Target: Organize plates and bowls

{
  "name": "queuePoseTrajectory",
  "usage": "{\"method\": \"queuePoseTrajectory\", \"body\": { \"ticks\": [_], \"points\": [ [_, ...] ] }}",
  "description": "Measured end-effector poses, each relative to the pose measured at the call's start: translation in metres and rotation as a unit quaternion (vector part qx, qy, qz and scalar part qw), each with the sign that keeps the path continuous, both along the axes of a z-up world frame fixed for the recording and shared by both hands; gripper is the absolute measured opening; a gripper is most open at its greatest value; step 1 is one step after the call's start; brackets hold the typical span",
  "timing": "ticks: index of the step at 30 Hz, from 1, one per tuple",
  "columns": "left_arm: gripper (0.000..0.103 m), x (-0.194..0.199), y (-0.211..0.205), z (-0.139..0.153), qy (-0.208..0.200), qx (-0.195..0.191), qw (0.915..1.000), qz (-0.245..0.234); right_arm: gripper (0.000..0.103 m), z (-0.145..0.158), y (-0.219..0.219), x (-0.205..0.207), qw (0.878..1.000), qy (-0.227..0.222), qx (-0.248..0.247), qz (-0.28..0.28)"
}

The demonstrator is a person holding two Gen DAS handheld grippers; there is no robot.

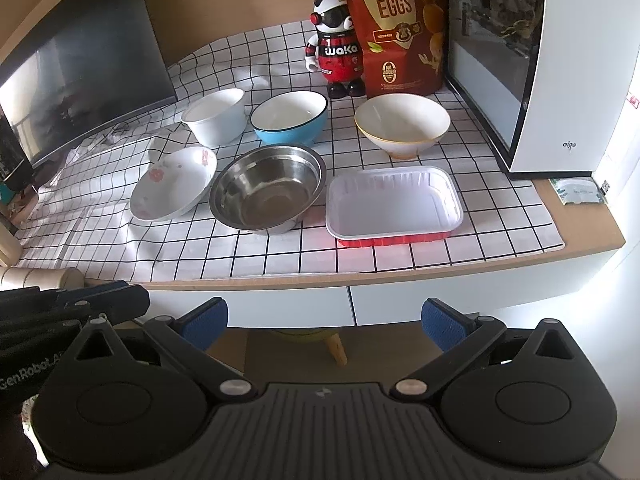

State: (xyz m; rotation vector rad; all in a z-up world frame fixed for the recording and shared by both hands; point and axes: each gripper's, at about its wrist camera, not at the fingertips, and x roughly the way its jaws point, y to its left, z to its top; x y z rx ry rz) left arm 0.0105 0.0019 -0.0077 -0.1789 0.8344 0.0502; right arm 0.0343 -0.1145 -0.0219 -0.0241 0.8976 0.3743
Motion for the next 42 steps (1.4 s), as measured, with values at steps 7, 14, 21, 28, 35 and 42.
{"method": "queuePoseTrajectory", "body": {
  "ticks": [7, 14, 21, 28, 35, 42],
  "points": [
    [0.017, 0.0001, 0.0015, -0.0013, 0.001, -0.001, 1.0, 0.0, 0.103, -0.0002, 0.0007, 0.001, 1.0, 0.0, 0.001, 0.002],
    [0.017, -0.0002, 0.0026, -0.0016, 0.0, -0.002, 1.0, 0.002, 0.103, 0.0011, 0.0036, 0.0, 1.0, 0.001, 0.006, 0.005],
    [0.017, -0.0006, 0.0022, 0.0, 0.001, -0.003, 1.0, 0.004, 0.103, -0.0004, 0.0035, 0.002, 1.0, 0.004, 0.006, 0.006],
    [0.017, -0.0005, 0.0026, -0.0005, 0.002, -0.003, 1.0, 0.003, 0.103, -0.001, 0.0032, 0.0029, 1.0, 0.004, 0.006, 0.005],
    [0.017, -0.0016, 0.0028, 0.0002, -0.002, 0.0, 1.0, 0.004, 0.103, -0.0003, 0.0042, 0.0032, 1.0, 0.004, 0.006, 0.005],
    [0.017, -0.0041, 0.003, 0.0023, -0.004, 0.0, 1.0, 0.006, 0.103, 0.001, 0.0064, 0.0013, 1.0, 0.001, 0.008, 0.006]
  ]
}}
